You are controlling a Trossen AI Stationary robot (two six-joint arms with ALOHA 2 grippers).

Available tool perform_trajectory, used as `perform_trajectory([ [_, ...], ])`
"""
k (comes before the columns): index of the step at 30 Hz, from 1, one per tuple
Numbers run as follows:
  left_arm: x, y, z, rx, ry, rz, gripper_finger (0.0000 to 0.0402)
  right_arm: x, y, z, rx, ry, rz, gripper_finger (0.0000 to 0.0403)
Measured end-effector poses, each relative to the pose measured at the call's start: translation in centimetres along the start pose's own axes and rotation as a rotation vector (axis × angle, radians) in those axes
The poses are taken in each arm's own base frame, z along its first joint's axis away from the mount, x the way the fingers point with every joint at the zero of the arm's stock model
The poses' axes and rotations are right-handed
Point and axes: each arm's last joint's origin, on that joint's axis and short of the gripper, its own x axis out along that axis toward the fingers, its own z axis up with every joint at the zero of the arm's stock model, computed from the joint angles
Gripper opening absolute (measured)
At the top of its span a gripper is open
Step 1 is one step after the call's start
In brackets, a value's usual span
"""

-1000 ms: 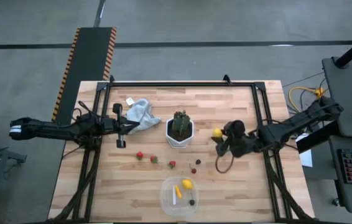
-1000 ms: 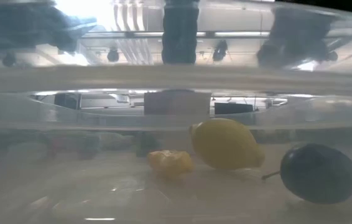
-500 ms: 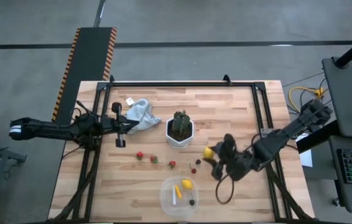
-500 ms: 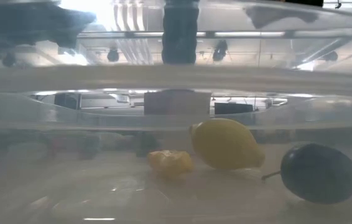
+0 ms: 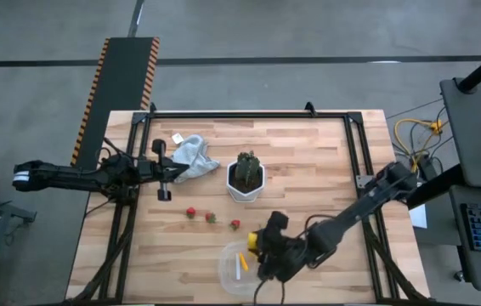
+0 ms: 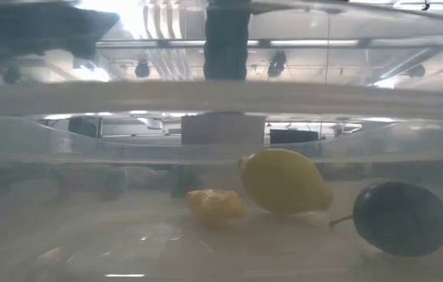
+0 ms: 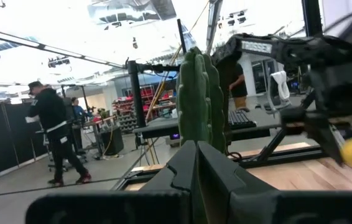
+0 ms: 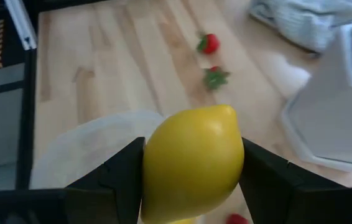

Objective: Pick and placing Produce into tupperware
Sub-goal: Put the yellow lemon into the transparent bin

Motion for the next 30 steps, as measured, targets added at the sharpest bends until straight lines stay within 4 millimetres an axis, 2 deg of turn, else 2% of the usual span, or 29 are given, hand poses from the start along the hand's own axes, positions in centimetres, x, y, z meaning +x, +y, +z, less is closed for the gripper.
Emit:
perform_trajectory([
  [6,0.0,0.1,0.2,-0.002,-0.011,0.005,0.0,1.0,2.4,-0.6,0.044,0.021,0.035,0.0204],
  [14,-0.1,0.0,-0.1,-0.027,0.0,-0.002,0.0,2.2,4.4,-2.9,0.15,0.078,0.051,0.0204],
  [19,-0.1,-0.1,-0.2,-0.028,0.004,-0.007,0.0,3.1,5.0,-3.8,0.207,0.1,0.043,0.0204],
  [30,-0.1,-0.1,-0.3,-0.029,0.005,-0.019,0.0,5.6,6.0,-5.9,0.199,0.198,0.028,0.0204],
])
